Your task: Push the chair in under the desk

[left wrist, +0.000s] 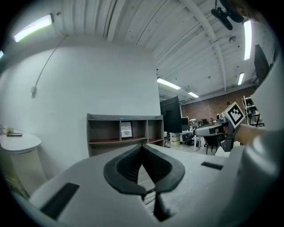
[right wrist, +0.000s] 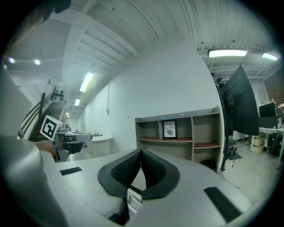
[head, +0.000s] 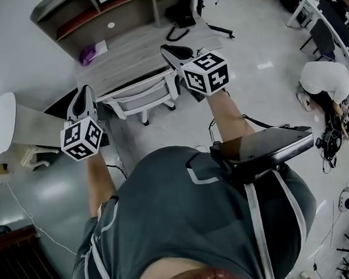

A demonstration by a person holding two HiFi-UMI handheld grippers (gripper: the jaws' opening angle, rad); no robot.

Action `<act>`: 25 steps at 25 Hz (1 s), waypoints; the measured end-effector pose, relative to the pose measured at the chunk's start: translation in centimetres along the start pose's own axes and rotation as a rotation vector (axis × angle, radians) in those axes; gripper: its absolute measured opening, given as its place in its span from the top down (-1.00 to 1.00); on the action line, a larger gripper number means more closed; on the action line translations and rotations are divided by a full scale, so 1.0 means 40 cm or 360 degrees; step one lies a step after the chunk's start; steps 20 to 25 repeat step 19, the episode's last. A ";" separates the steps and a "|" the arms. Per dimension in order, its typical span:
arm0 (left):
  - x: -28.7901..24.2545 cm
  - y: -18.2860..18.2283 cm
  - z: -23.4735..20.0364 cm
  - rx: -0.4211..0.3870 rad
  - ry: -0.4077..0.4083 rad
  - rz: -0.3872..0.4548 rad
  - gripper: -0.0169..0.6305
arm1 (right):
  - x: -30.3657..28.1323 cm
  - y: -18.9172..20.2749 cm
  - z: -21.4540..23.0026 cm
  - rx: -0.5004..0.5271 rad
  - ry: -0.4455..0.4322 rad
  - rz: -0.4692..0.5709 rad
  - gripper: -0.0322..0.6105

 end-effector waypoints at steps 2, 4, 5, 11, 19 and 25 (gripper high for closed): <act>0.001 -0.020 -0.001 -0.0042 -0.0018 -0.0016 0.92 | -0.008 -0.008 0.002 0.0002 0.0016 -0.0015 0.81; 0.004 -0.028 -0.012 -0.0054 -0.0038 -0.0048 0.92 | -0.017 -0.017 -0.002 0.0010 0.0017 -0.0031 0.81; 0.006 -0.024 -0.014 -0.0055 -0.0044 -0.0067 0.92 | -0.018 -0.017 -0.002 0.0011 0.0019 -0.0035 0.81; 0.008 0.025 0.001 -0.0042 -0.0072 -0.0109 0.92 | -0.010 0.009 0.026 0.0008 0.0050 -0.0037 0.81; 0.025 0.045 -0.035 0.0017 -0.0084 -0.0103 0.92 | -0.032 0.005 0.022 0.0009 0.0117 -0.0066 0.81; 0.025 0.045 -0.035 0.0017 -0.0084 -0.0103 0.92 | -0.032 0.005 0.022 0.0009 0.0117 -0.0066 0.81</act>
Point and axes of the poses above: the fingertips, and each gripper's own axes: x backward along the fingers, z to its right, y out of its underside, the point moved 1 cm from there along x, backward along the fingers, and after that the axes turned 13 degrees about y, right-handed, at the moved point
